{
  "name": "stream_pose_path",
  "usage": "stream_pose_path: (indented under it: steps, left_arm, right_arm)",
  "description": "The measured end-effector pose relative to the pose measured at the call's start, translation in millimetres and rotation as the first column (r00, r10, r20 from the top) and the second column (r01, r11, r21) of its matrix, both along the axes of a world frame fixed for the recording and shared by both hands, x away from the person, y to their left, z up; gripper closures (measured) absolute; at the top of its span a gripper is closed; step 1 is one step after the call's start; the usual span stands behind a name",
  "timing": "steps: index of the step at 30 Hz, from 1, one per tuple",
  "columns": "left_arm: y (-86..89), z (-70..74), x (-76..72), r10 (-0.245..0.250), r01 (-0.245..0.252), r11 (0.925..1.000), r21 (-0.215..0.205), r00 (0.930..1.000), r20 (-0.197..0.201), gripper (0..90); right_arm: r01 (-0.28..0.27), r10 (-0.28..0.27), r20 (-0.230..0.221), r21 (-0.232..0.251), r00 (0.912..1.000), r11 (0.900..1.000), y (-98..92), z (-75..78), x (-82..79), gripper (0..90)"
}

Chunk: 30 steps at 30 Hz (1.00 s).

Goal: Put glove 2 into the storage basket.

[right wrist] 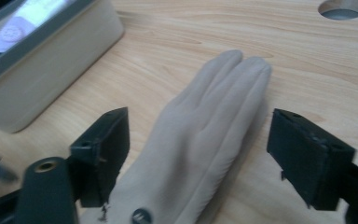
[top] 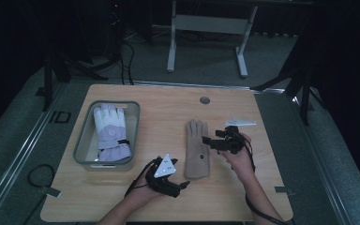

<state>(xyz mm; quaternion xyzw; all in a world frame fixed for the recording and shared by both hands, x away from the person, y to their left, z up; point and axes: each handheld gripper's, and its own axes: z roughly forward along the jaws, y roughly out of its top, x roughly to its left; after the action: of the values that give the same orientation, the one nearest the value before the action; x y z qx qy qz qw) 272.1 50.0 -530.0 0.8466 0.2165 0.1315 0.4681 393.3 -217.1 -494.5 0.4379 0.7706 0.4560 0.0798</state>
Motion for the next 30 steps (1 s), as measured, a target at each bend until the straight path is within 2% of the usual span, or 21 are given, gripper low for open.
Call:
stream_pose_path:
  steps: [2, 4, 5, 7, 8, 10, 12, 16, 17, 21, 24, 27, 29, 30]
  left_arm:
    - [-5.7, 0.5, 1.2, -0.027, 0.027, 0.9996, 0.011, 0.9992, 0.030, 13.9]
    - [-13.1, 0.6, 5.6, -0.045, 0.044, 0.9985, 0.031, 0.9985, 0.032, 14.1]
    - [-16.9, 0.5, 7.8, -0.063, 0.062, 0.9970, 0.046, 0.9978, 0.019, 14.2]
    - [-24.3, 0.3, 12.9, -0.080, 0.080, 0.9910, 0.107, 0.9968, -0.002, 14.4]
    - [-26.2, 0.0, 14.2, -0.084, 0.084, 0.9899, 0.114, 0.9965, -0.001, 14.9]
    - [-30.7, -0.9, 18.5, -0.100, 0.101, 0.9871, 0.124, 0.9949, -0.015, 15.5]
    - [-34.4, -2.4, 21.2, -0.112, 0.113, 0.9841, 0.136, 0.9935, -0.018, 16.7]
    - [-39.5, -4.8, 25.6, -0.117, 0.120, 0.9806, 0.155, 0.9928, -0.026, 17.4]
    - [-41.7, -6.0, 28.7, -0.120, 0.124, 0.9768, 0.174, 0.9922, -0.032, 17.4]
    - [-47.2, -10.0, 33.1, -0.133, 0.142, 0.9683, 0.205, 0.9895, -0.055, 22.7]
    - [-50.3, -13.0, 34.3, -0.145, 0.162, 0.9624, 0.218, 0.9853, -0.090, 26.9]
    - [-53.1, -15.6, 33.2, -0.151, 0.170, 0.9560, 0.239, 0.9841, -0.093, 30.3]
    - [-55.2, -16.4, 33.0, -0.142, 0.161, 0.9517, 0.262, 0.9859, -0.088, 32.0]
    - [-56.0, -16.2, 33.0, -0.136, 0.155, 0.9518, 0.264, 0.9867, -0.089, 32.1]
  right_arm:
    - [0.002, -0.002, -0.019, 0.003, 0.9998, 1.000, -0.4, -1.9, 8.3, 24.7]
    - [0.006, -0.006, -0.035, -0.006, 0.9994, 1.000, 0.5, -5.0, 17.4, 24.8]
    - [0.012, -0.013, -0.042, -0.004, 0.9990, 1.000, 1.4, -7.5, 22.7, 25.7]
    - [0.021, -0.021, -0.053, -0.003, 0.9984, 1.000, 2.5, -12.0, 30.4, 28.0]
    - [0.012, -0.012, -0.079, 0.001, 0.9968, 1.000, 3.3, -15.2, 35.7, 28.4]
    - [0.011, -0.011, -0.084, 0.000, 0.9964, 1.000, 4.4, -17.2, 38.2, 28.5]
    - [0.019, -0.022, -0.096, -0.030, 0.9951, 0.999, 13.1, -24.0, 45.1, 28.6]
    - [0.023, -0.029, -0.122, -0.043, 0.9921, 0.999, 19.8, -32.0, 50.2, 28.3]
    - [0.028, -0.034, -0.124, -0.051, 0.9918, 0.998, 21.6, -34.7, 51.6, 28.3]
    - [0.034, -0.039, -0.184, -0.035, 0.9822, 0.999, 28.2, -45.9, 57.8, 28.2]
    - [0.033, -0.041, -0.184, -0.047, 0.9821, 0.998, 31.6, -49.2, 58.2, 28.9]
    - [0.029, -0.043, -0.170, -0.084, 0.9845, 0.996, 34.6, -48.7, 57.2, 31.3]
    - [0.026, -0.044, -0.159, -0.111, 0.9864, 0.993, 36.9, -48.9, 56.1, 33.7]
    - [0.026, -0.044, -0.161, -0.112, 0.9860, 0.993, 37.6, -48.7, 55.7, 35.6]
